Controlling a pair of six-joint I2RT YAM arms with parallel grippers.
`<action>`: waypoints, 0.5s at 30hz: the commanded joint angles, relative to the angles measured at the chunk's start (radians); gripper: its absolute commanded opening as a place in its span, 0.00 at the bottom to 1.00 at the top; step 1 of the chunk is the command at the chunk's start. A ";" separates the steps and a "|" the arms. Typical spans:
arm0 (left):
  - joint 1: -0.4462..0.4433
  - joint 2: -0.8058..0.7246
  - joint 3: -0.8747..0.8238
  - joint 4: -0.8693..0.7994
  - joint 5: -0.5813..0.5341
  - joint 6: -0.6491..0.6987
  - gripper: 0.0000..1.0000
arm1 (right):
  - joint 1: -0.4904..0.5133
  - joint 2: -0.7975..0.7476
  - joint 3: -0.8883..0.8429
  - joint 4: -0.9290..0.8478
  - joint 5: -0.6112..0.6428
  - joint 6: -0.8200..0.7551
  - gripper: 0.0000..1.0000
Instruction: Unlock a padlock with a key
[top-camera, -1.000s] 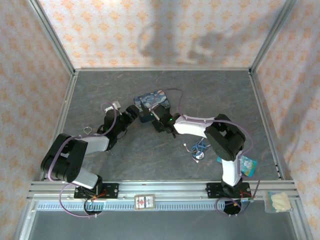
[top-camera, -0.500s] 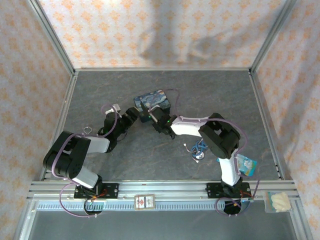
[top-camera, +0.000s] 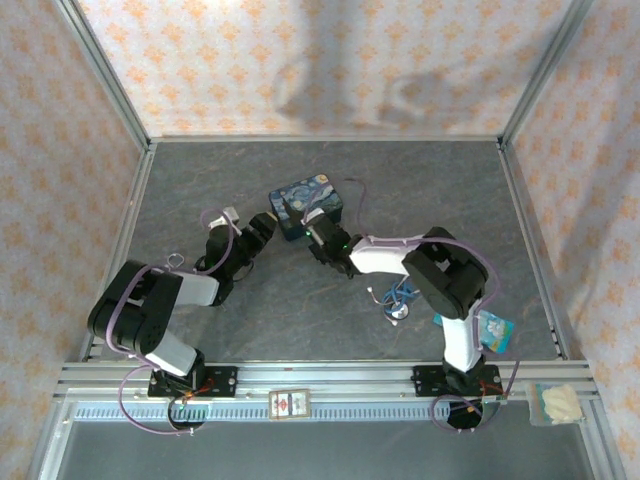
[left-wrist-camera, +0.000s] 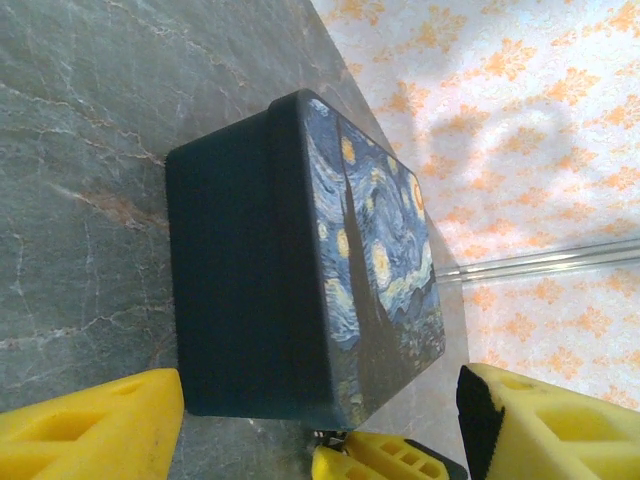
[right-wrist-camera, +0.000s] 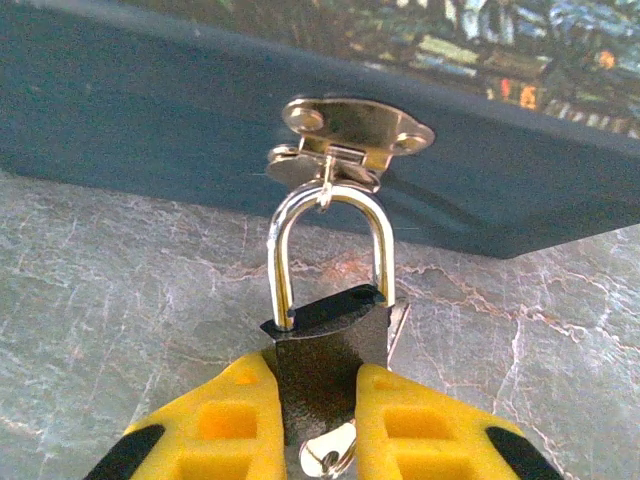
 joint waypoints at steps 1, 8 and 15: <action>0.015 0.021 -0.015 0.089 0.036 -0.017 0.72 | -0.051 -0.031 0.007 -0.085 -0.201 -0.081 0.00; 0.018 0.046 0.010 0.139 0.089 0.019 0.71 | -0.137 -0.023 0.059 -0.169 -0.461 -0.176 0.00; 0.019 0.075 0.101 0.071 0.106 0.079 0.71 | -0.159 -0.014 0.061 -0.192 -0.500 -0.351 0.00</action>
